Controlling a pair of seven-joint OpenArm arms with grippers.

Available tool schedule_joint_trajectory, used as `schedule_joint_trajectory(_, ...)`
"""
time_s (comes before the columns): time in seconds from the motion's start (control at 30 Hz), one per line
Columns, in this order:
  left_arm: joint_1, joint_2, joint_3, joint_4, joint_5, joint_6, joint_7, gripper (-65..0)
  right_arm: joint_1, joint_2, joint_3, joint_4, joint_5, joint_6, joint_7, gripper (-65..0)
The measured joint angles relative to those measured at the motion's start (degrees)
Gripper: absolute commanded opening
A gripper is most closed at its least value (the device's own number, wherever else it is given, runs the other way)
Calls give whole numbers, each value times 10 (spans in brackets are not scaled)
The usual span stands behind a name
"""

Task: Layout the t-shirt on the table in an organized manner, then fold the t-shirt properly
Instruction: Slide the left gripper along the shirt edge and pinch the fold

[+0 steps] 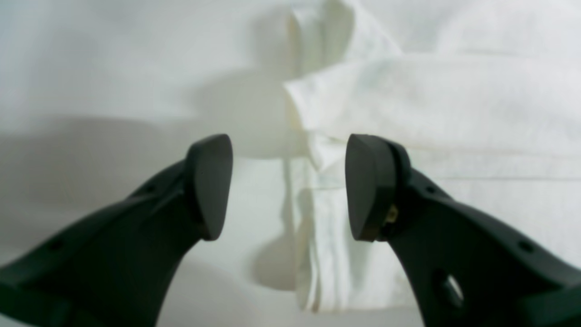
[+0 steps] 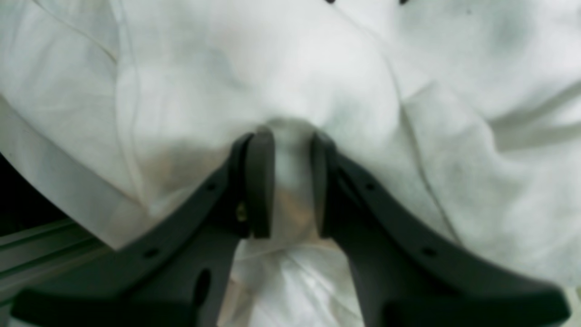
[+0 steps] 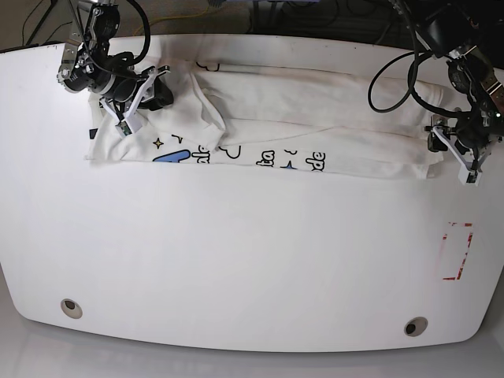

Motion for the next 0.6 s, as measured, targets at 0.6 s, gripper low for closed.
schedule_joint_trajectory(0.6,-3,17,19,-42,0,0,-37,-456,0,-1,0,0,0,0,0,-506)
